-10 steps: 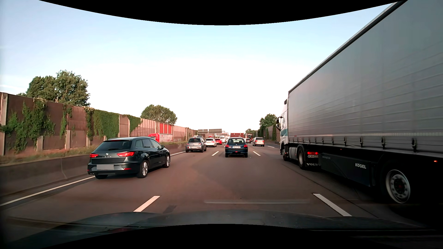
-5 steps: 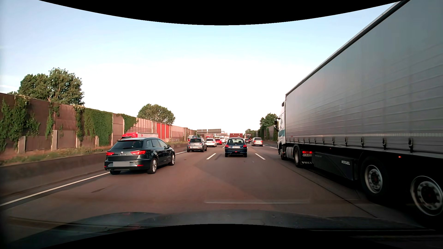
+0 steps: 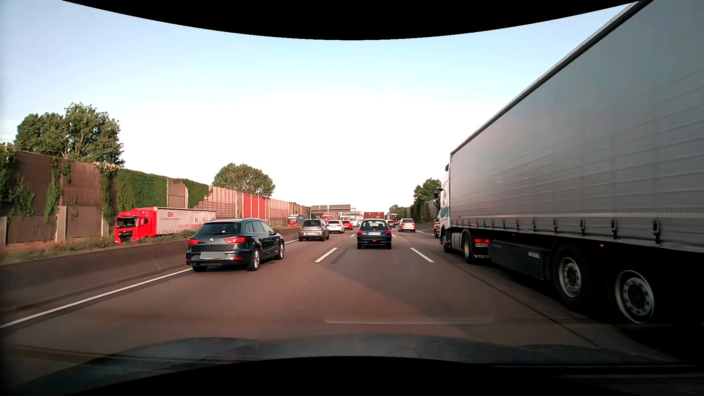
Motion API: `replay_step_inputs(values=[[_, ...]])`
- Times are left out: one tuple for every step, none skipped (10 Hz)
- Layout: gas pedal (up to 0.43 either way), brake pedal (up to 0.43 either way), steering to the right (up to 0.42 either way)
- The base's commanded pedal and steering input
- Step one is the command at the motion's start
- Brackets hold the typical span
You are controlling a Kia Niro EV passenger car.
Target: Follow the waypoints while adhering to traffic rules and regulations
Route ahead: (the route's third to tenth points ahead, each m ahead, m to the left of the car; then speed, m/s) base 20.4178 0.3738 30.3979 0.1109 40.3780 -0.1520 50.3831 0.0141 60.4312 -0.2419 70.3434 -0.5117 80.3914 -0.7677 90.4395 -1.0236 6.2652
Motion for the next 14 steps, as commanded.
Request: replay_step_inputs(values=[[0.110, 0.000, 0.000], [0.110, 0.000, 0.000], [0.110, 0.000, 0.000], [0.110, 0.000, 0.000], [0.110, 0.000, 0.000], [0.110, 0.000, -0.001], [0.110, 0.000, -0.001], [0.110, 0.000, -0.003], [0.110, 0.000, -0.005], [0.110, 0.000, -0.005], [0.110, 0.000, -0.005], [0.110, 0.000, -0.005], [0.110, 0.000, -0.005], [0.110, 0.000, -0.005]])
